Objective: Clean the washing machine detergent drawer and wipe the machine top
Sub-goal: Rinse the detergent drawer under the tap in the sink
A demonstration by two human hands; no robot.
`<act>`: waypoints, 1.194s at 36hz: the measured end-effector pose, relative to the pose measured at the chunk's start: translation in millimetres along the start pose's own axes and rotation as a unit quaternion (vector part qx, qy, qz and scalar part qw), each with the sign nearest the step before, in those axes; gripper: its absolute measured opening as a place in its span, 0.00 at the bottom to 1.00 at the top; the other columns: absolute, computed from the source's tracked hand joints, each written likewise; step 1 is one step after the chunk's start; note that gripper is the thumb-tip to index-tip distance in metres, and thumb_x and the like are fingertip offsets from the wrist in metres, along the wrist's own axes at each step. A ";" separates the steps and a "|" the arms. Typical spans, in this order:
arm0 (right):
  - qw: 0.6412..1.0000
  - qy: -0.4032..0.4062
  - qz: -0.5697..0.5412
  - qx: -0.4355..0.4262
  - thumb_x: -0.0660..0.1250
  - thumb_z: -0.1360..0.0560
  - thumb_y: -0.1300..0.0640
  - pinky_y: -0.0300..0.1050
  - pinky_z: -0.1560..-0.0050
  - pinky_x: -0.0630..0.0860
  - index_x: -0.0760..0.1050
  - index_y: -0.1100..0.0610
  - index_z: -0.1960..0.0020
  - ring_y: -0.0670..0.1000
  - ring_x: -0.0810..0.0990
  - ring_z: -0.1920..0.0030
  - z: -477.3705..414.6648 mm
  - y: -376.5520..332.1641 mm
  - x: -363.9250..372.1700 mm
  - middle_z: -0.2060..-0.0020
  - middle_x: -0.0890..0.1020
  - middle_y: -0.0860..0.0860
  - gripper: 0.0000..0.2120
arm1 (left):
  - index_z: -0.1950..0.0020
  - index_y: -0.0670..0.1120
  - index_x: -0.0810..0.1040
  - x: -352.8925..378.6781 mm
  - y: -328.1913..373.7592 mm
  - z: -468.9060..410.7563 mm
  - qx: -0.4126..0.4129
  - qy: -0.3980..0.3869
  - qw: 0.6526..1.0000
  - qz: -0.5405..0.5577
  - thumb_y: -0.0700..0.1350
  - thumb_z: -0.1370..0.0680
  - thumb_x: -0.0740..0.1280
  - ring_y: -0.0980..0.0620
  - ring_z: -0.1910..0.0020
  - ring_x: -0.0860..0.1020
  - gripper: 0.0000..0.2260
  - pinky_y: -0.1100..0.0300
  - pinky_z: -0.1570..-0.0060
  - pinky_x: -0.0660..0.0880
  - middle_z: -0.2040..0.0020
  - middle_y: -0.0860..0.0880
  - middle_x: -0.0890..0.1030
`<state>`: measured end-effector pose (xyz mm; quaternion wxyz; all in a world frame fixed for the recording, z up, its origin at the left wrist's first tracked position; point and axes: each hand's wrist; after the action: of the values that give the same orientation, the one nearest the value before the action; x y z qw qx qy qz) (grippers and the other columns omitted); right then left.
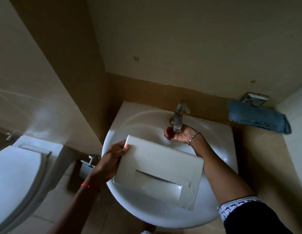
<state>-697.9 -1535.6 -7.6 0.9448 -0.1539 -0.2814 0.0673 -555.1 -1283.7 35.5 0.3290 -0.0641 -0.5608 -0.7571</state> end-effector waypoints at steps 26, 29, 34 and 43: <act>0.932 0.022 0.294 -0.211 0.63 0.24 0.52 0.30 0.84 0.52 0.59 0.51 0.77 0.43 0.55 0.87 130.2 18.7 51.7 0.85 0.59 0.44 0.25 | 0.47 0.39 0.78 26.5 -1.8 -15.2 -0.005 0.016 0.999 -0.042 0.38 0.20 0.57 0.49 0.63 0.83 0.10 0.59 0.62 0.80 0.59 0.43 0.84; 0.853 0.046 0.445 -0.271 0.64 0.25 0.48 0.32 0.79 0.56 0.63 0.54 0.75 0.46 0.58 0.84 127.6 47.0 82.5 0.83 0.63 0.46 0.23 | 0.48 0.39 0.78 30.1 -3.5 -15.2 0.000 0.006 0.999 -0.034 0.37 0.20 0.57 0.50 0.63 0.83 0.10 0.59 0.63 0.80 0.60 0.44 0.84; 0.752 0.031 0.596 -0.280 0.59 0.22 0.56 0.42 0.66 0.76 0.78 0.68 0.63 0.54 0.78 0.70 126.3 71.4 109.0 0.68 0.81 0.63 0.19 | 0.50 0.37 0.78 30.8 -4.8 -15.3 0.009 -0.007 0.999 -0.042 0.37 0.21 0.57 0.49 0.63 0.82 0.10 0.58 0.61 0.80 0.60 0.43 0.84; 0.820 0.090 0.509 -0.247 0.56 0.22 0.64 0.40 0.70 0.76 0.75 0.67 0.64 0.50 0.79 0.75 126.7 28.1 85.6 0.75 0.80 0.55 0.16 | 0.48 0.38 0.79 26.2 -9.6 -11.4 0.002 0.002 1.000 -0.025 0.37 0.20 0.58 0.49 0.63 0.83 0.10 0.59 0.63 0.80 0.59 0.43 0.84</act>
<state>-697.8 -1458.7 127.5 0.7275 -0.5090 -0.0844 0.4522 -577.8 -1303.6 35.9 0.3114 -0.0481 -0.5631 -0.7639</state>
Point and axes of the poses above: each hand's wrist, its own z-axis away from the middle knuckle, its own x-axis out of the palm, y = z × x
